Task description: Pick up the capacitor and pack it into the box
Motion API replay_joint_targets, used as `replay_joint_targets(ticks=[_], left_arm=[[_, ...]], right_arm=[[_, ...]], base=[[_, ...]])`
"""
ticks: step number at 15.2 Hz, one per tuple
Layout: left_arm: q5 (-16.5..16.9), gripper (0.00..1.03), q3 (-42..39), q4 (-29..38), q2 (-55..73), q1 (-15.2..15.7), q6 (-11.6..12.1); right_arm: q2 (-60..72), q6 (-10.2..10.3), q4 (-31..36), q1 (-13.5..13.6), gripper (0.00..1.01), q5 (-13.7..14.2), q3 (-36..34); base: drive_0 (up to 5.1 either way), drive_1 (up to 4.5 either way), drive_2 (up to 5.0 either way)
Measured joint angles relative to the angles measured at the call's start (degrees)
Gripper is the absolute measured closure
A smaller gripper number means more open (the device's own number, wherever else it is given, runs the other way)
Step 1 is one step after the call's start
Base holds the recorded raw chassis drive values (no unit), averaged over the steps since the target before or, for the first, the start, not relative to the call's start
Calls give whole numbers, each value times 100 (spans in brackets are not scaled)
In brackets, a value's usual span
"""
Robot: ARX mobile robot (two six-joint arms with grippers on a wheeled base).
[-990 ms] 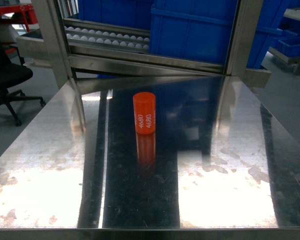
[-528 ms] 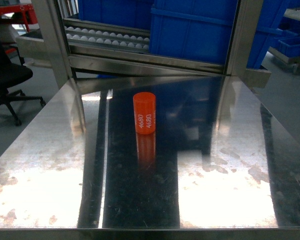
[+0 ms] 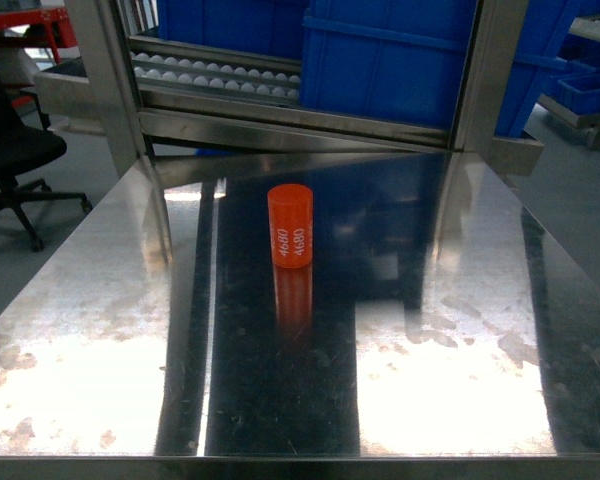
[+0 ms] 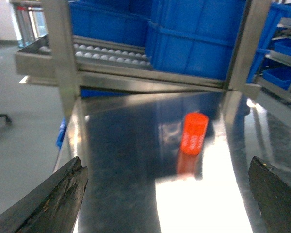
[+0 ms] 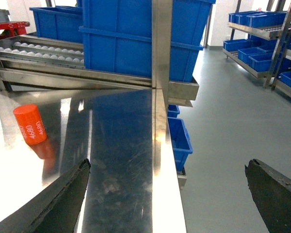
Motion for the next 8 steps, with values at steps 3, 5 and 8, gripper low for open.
replay_joint_targets(ticks=[3, 5, 8], left_arm=[[0, 5, 1408, 2684, 3882, -448, 57], [186, 5, 2227, 2909, 5678, -483, -39], [299, 5, 3405, 2756, 7044, -597, -48]], right_arm=[[0, 2, 0, 0, 3, 2, 0], [0, 0, 0, 0, 3, 0, 0], [0, 0, 0, 0, 3, 0, 0]], base=[[0, 0, 0], [0, 0, 0], [0, 0, 0]])
